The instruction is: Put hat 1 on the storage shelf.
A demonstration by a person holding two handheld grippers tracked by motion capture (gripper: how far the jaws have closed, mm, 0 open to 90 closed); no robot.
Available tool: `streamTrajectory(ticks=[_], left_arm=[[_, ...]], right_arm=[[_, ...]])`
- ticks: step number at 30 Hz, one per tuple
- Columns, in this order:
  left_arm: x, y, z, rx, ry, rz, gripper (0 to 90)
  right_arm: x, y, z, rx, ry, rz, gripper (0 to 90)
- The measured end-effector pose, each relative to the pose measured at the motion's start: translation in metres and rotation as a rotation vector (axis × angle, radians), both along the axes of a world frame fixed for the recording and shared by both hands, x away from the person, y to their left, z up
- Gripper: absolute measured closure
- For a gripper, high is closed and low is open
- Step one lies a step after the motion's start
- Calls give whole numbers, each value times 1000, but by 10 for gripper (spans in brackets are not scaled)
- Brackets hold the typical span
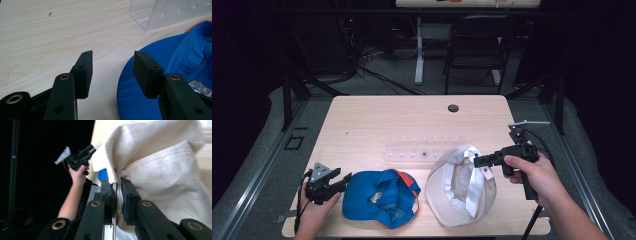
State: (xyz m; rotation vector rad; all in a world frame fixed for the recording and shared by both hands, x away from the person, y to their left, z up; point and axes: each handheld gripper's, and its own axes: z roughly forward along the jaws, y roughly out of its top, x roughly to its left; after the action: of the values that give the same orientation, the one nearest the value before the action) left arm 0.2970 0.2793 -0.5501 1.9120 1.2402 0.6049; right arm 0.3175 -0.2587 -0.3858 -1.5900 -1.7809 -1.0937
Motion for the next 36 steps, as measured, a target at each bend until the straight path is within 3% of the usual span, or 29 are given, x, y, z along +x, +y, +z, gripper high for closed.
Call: streamTrajectory(ticks=[9, 14, 17, 36], left_arm=[[0, -1, 0, -2, 1, 3, 509], [0, -1, 0, 1, 0, 2, 509], [0, -1, 0, 1, 2, 3, 509], [0, -1, 1, 9, 10, -2, 509]], right_arm=[[1, -11, 15, 43, -35, -49, 817], [6, -17, 21, 125, -35, -87, 817], [9, -17, 23, 147, -25, -104, 816], [29, 4, 46, 197, -32, -112, 816]])
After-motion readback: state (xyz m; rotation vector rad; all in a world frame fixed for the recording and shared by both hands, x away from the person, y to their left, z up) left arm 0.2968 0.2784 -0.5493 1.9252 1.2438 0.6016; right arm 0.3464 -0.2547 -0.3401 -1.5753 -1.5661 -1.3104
